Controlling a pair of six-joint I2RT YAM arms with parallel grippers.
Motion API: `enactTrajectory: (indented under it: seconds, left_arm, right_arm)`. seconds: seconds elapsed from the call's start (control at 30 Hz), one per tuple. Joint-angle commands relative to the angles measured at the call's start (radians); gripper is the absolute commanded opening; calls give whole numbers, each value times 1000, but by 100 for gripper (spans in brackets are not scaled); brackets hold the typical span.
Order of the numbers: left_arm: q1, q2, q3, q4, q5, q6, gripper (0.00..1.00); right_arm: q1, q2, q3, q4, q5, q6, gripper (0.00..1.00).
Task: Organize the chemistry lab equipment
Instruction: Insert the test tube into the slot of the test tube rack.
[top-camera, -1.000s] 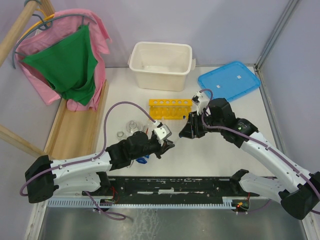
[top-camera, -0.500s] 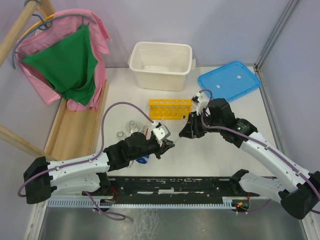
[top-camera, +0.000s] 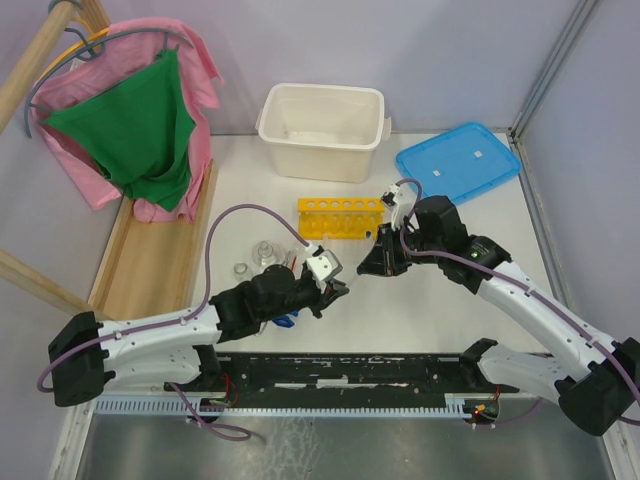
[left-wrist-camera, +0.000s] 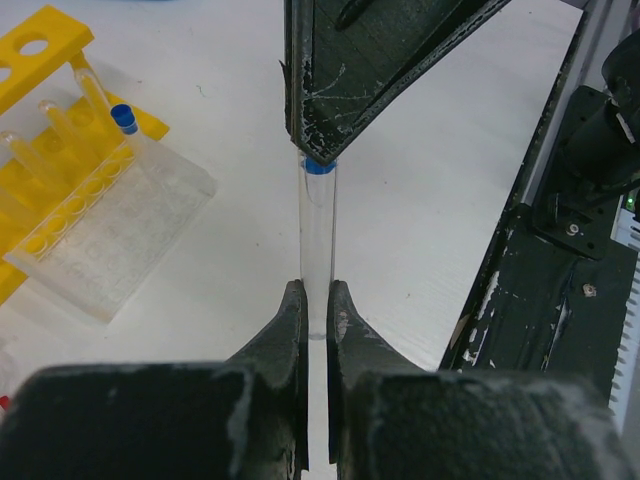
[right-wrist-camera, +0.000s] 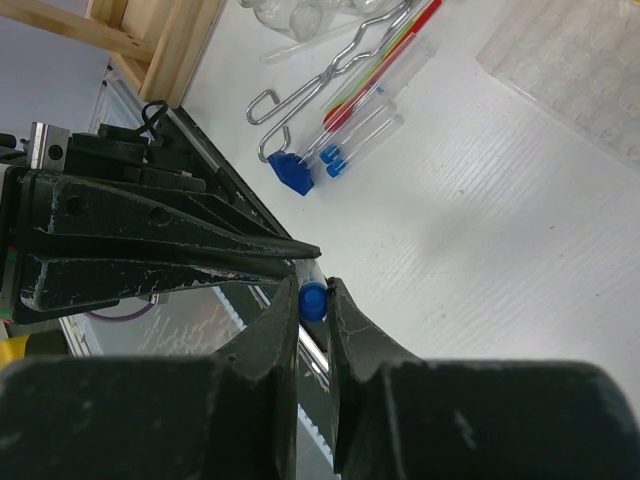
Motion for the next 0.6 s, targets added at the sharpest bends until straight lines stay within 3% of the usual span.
enactTrajectory:
  seconds: [0.0,0.3,0.37,0.43,0.57]
  left_arm:
    - [-4,3,8,55,-36,-26,3]
    - [-4,35,21,50,-60,-27,4]
    - [-4,39,25,47,-55,-28,16]
    - [-4,40,25,43,-46,-26,38]
    - [-4,30,24,29,-56,-24,47]
  right_arm:
    - [2,-2,-6,38,-41,-10,2]
    - [3,-5,-9,21,-28,-21,1]
    - [2,-8,-8,15,-14,-24,1]
    - [2,-11,-4,10,-2,-27,1]
    - [2,-5,9,-3,34,-35,1]
